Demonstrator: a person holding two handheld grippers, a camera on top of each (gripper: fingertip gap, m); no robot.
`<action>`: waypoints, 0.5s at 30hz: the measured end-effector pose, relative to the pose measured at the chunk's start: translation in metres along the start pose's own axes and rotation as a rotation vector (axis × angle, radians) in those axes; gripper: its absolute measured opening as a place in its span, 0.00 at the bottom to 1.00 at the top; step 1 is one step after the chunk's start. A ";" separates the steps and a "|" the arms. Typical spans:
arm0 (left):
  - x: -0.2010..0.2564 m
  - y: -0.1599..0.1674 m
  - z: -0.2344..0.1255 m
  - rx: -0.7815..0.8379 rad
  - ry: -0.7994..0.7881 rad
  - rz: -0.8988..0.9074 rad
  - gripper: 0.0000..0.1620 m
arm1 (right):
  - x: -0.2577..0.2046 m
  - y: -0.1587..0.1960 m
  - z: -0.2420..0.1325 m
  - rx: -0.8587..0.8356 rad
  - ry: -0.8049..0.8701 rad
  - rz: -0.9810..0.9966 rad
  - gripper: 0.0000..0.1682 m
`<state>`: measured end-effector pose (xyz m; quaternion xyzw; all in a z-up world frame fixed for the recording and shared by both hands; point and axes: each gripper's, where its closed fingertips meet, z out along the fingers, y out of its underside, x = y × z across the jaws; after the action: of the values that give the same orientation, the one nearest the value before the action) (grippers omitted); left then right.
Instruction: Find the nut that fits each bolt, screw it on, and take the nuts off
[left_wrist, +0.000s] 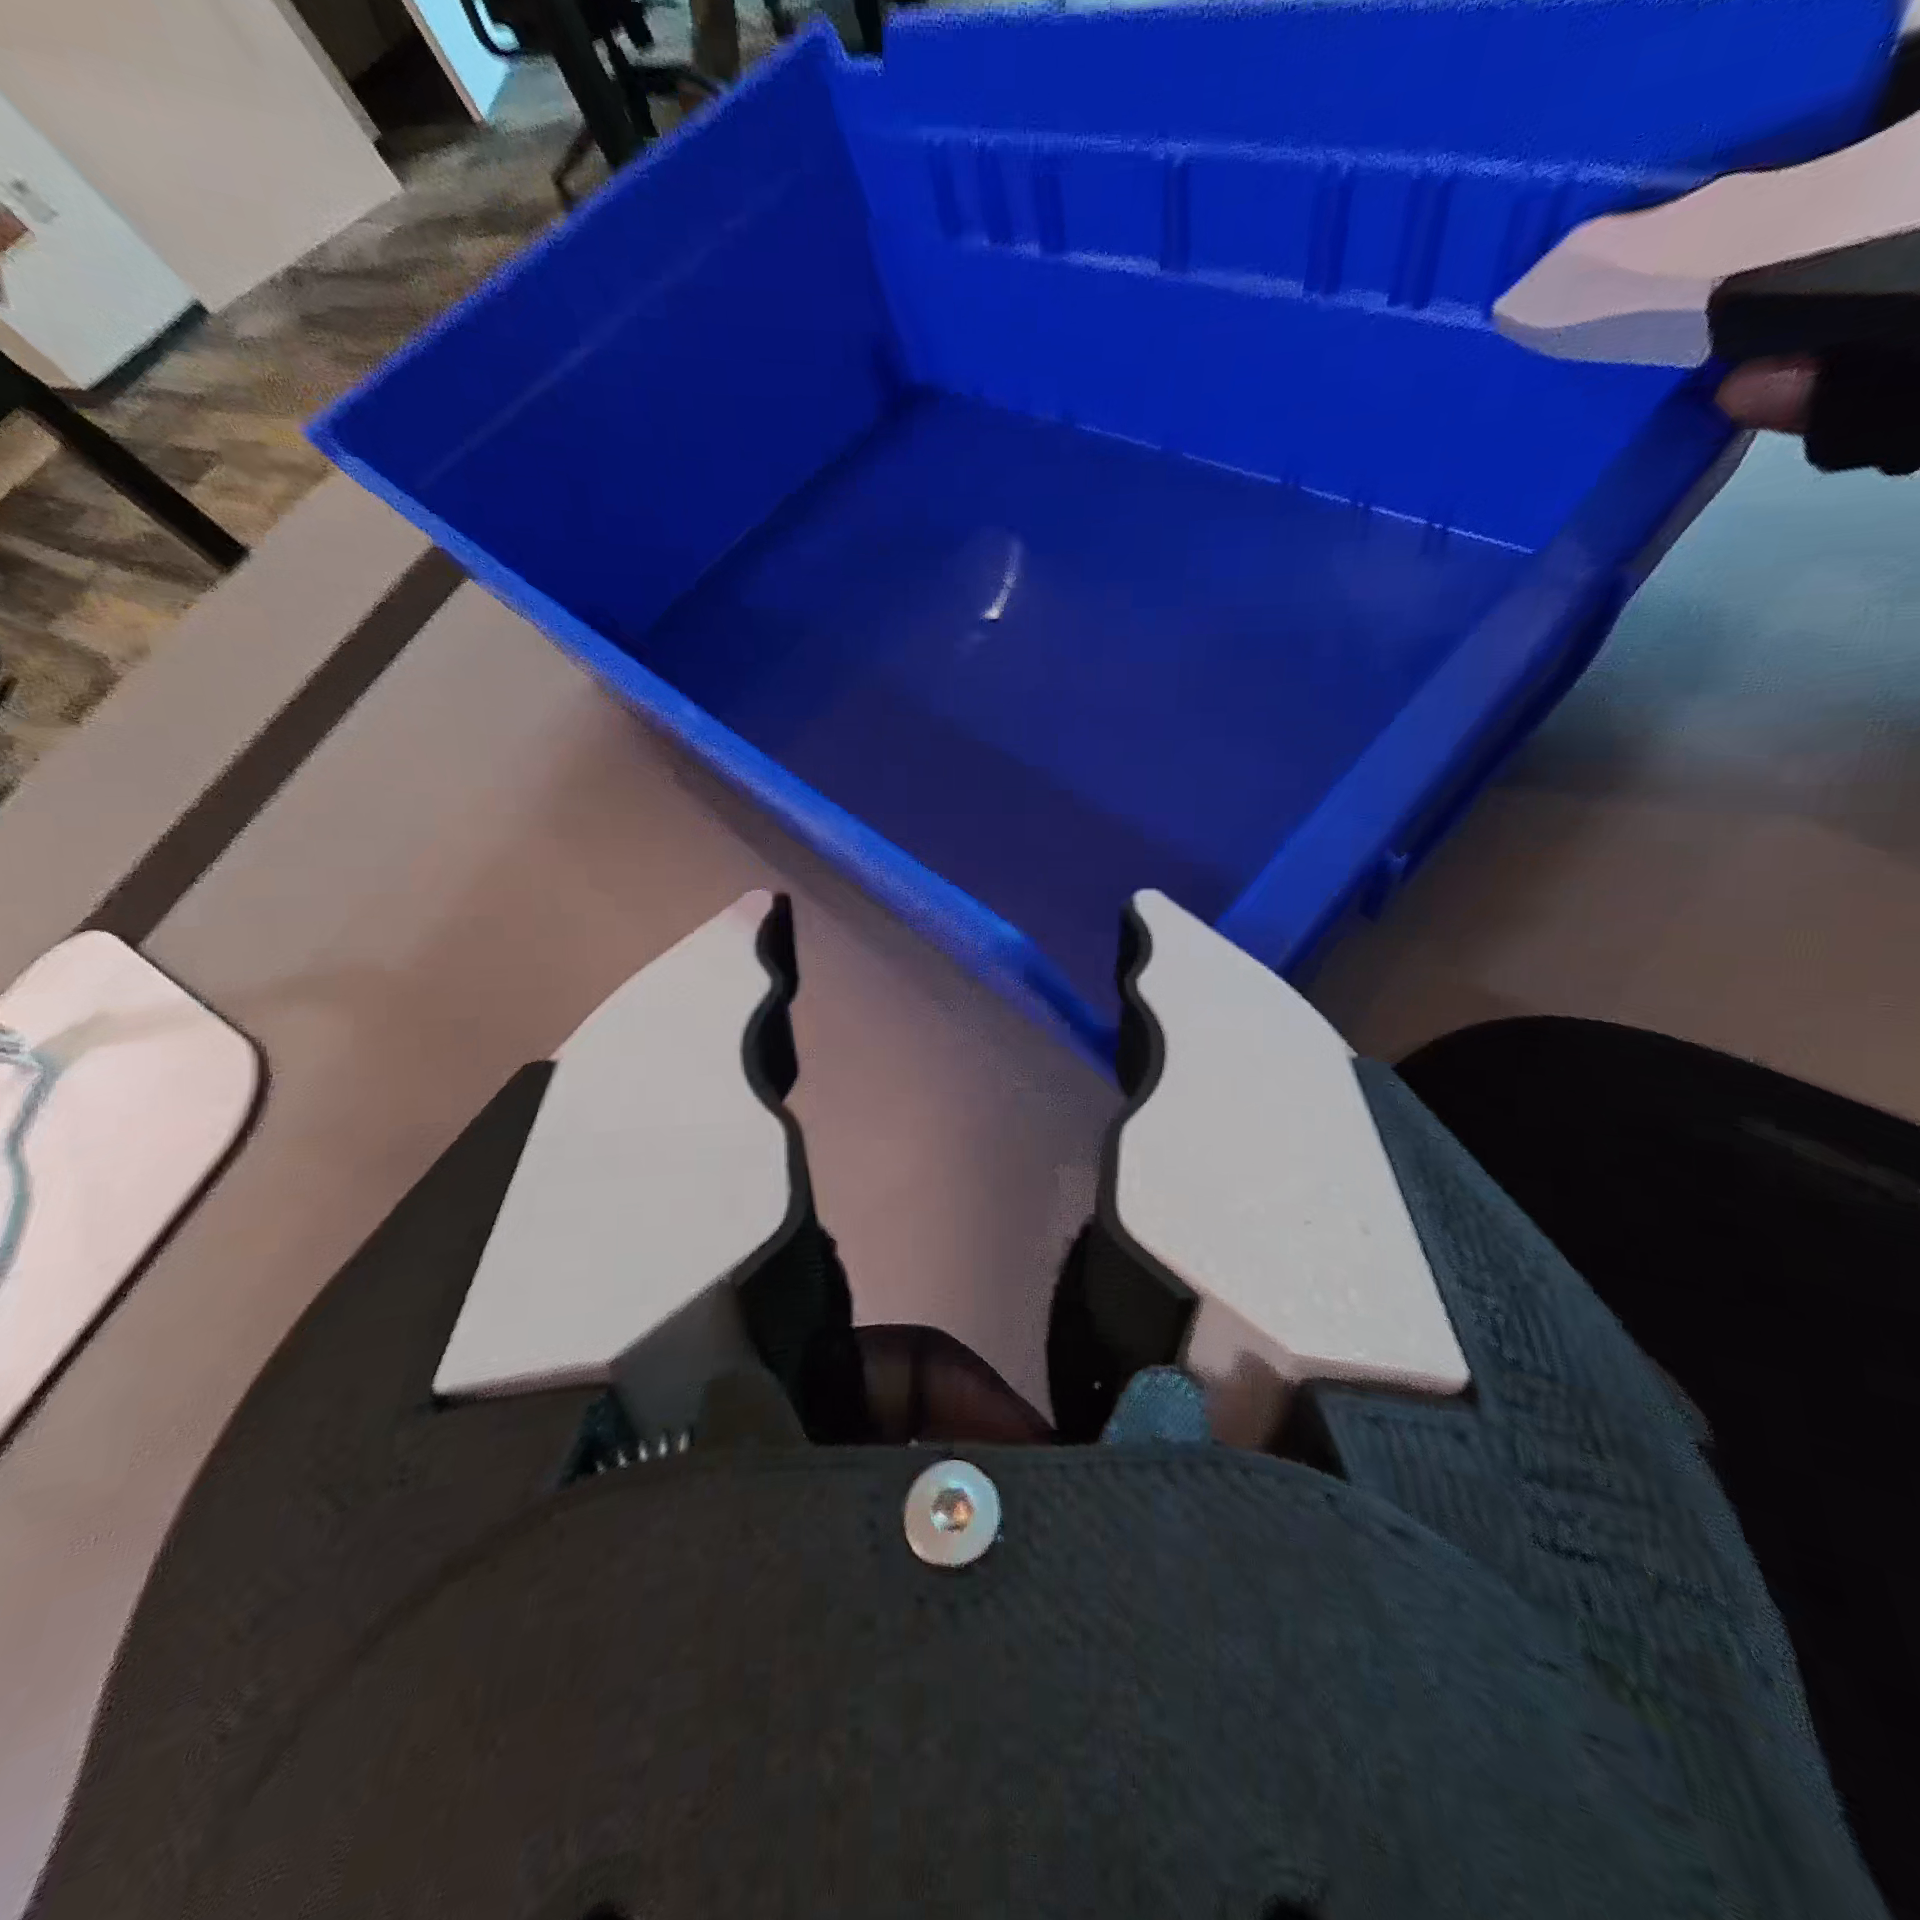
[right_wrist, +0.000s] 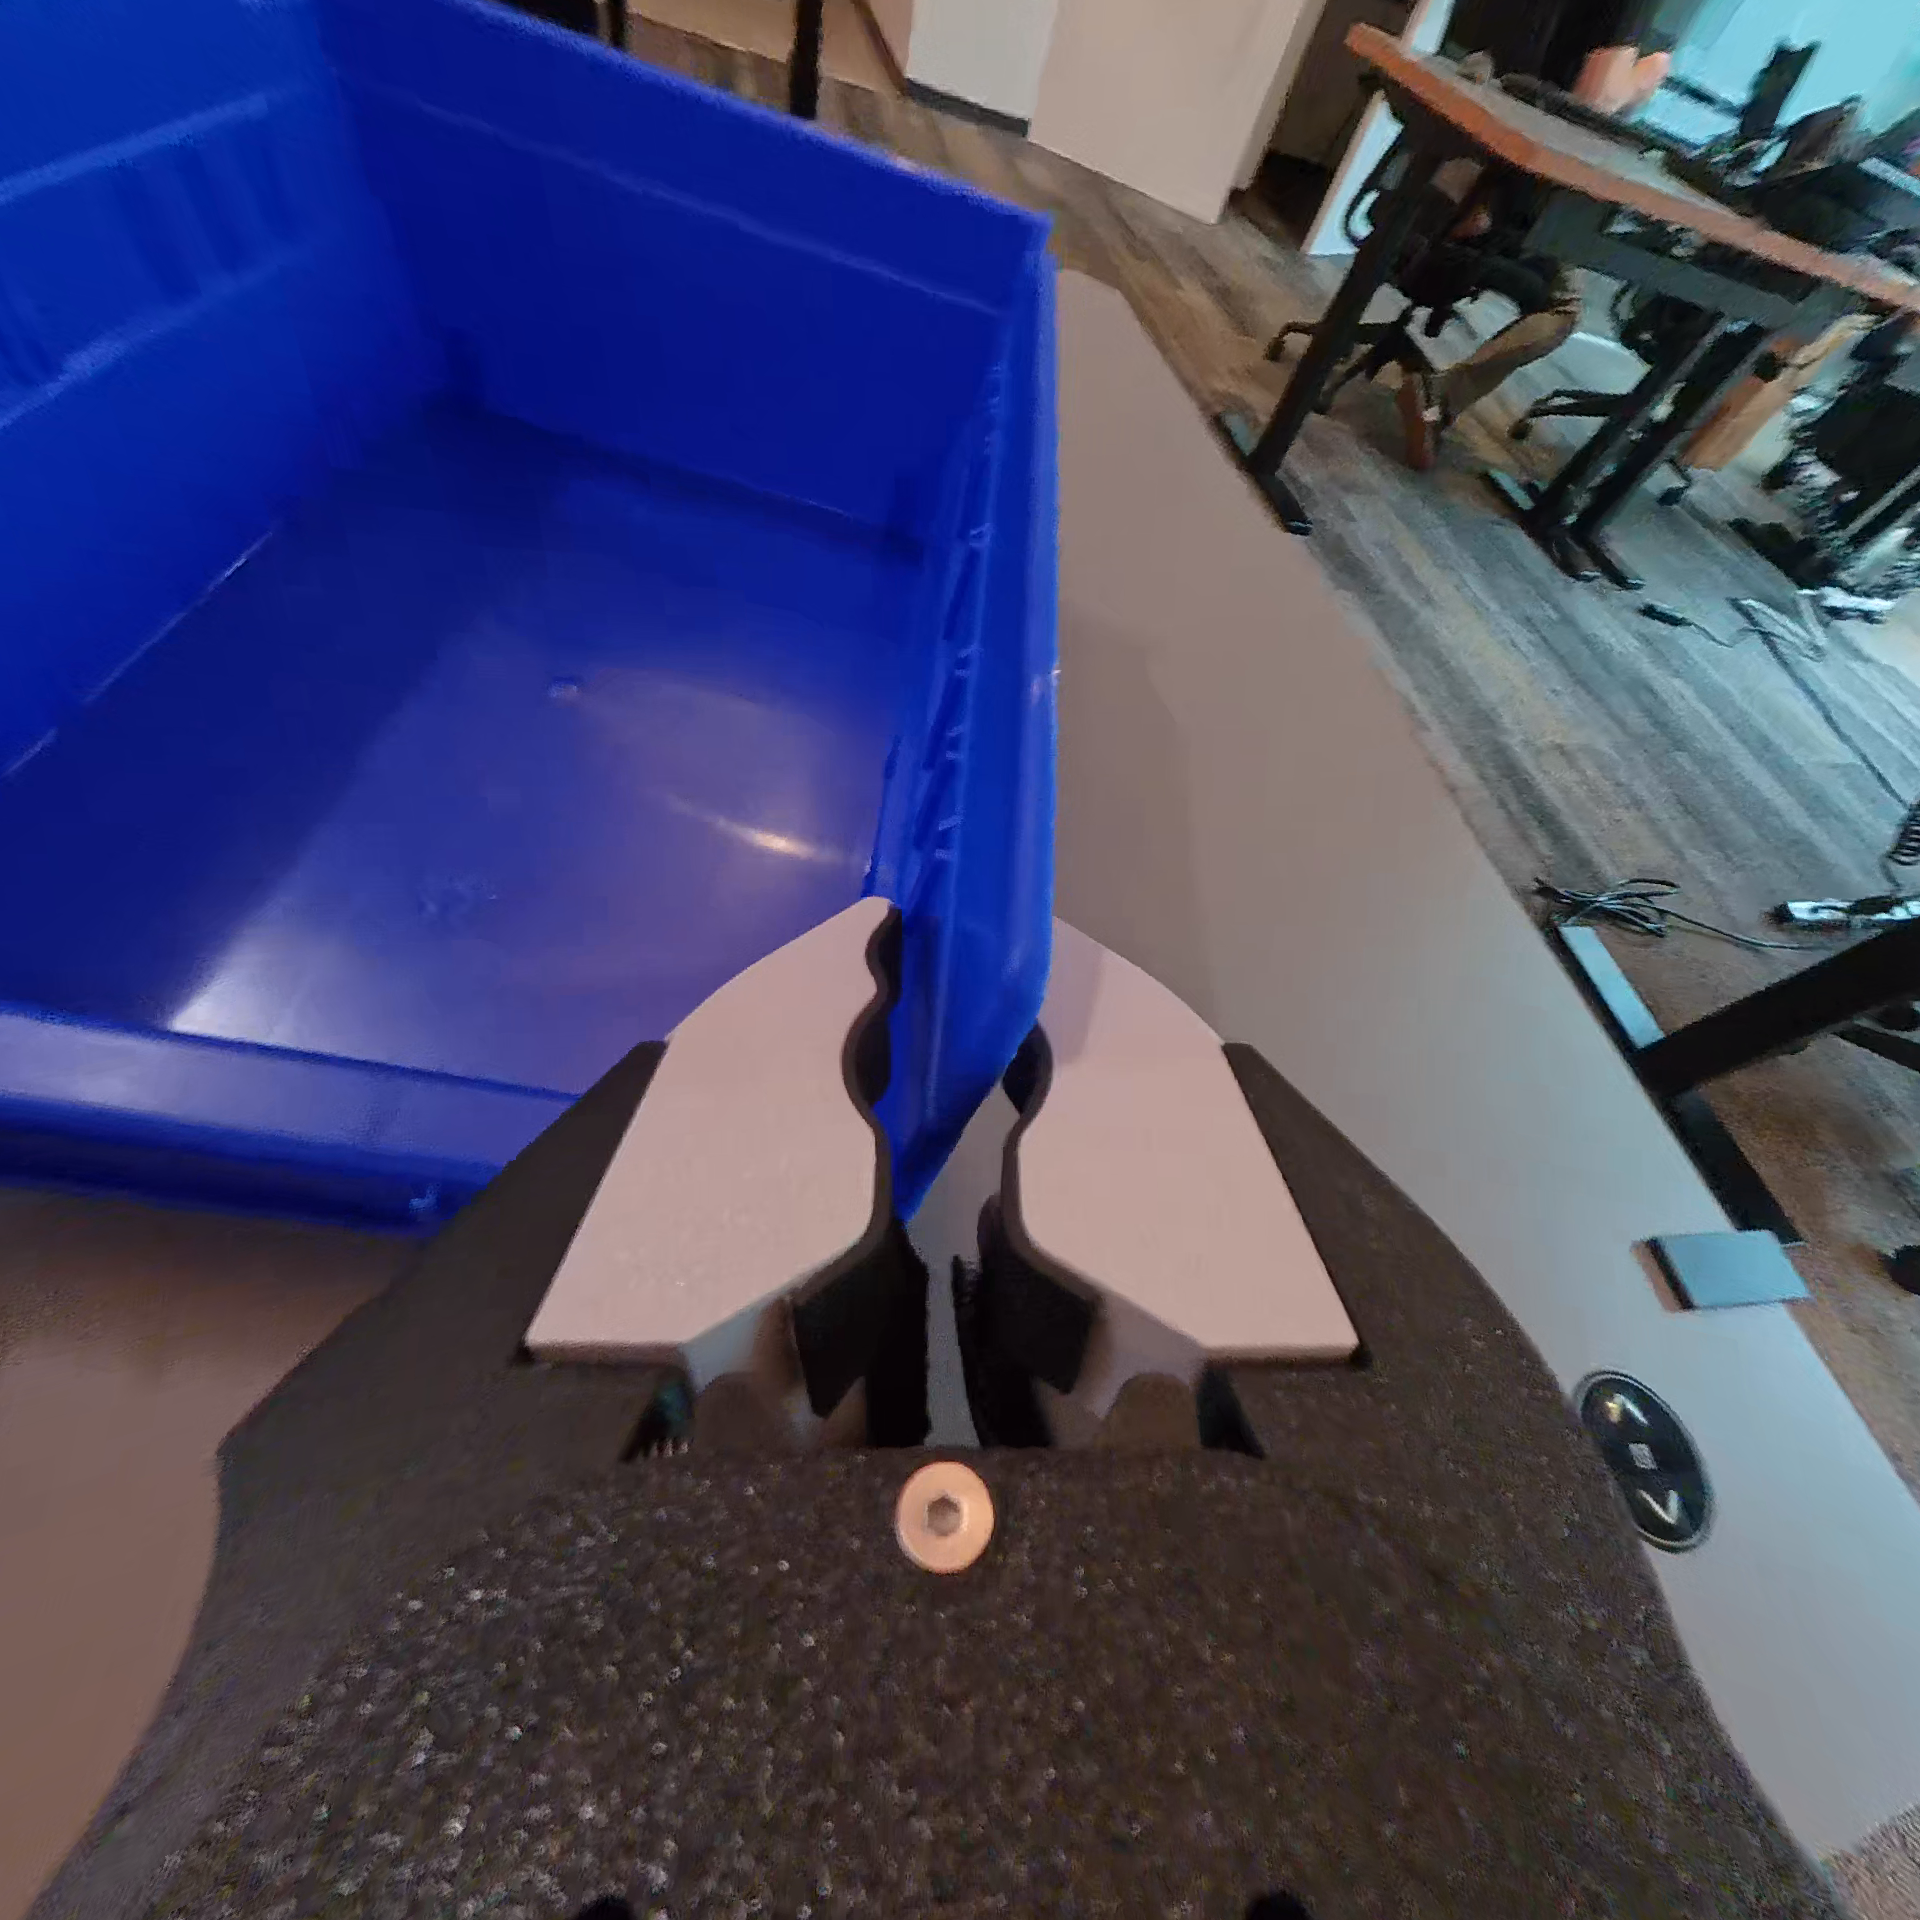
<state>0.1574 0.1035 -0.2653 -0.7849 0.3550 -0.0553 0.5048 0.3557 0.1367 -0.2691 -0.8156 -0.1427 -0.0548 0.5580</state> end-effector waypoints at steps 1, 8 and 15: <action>-0.004 -0.004 -0.004 0.027 -0.009 0.015 0.40 | 0.003 -0.002 -0.001 0.011 0.013 0.006 0.12; -0.045 -0.014 -0.087 0.236 -0.151 0.032 0.46 | 0.022 -0.049 -0.047 0.226 0.108 0.096 0.42; -0.173 0.071 -0.295 0.272 -0.690 -0.151 0.40 | -0.075 -0.100 -0.073 0.350 -0.199 0.078 0.50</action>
<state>-0.1380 -0.0293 -0.1342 -0.7071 0.0946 0.1285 0.6889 0.2599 0.0897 -0.1709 -0.7127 -0.1727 0.0732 0.6760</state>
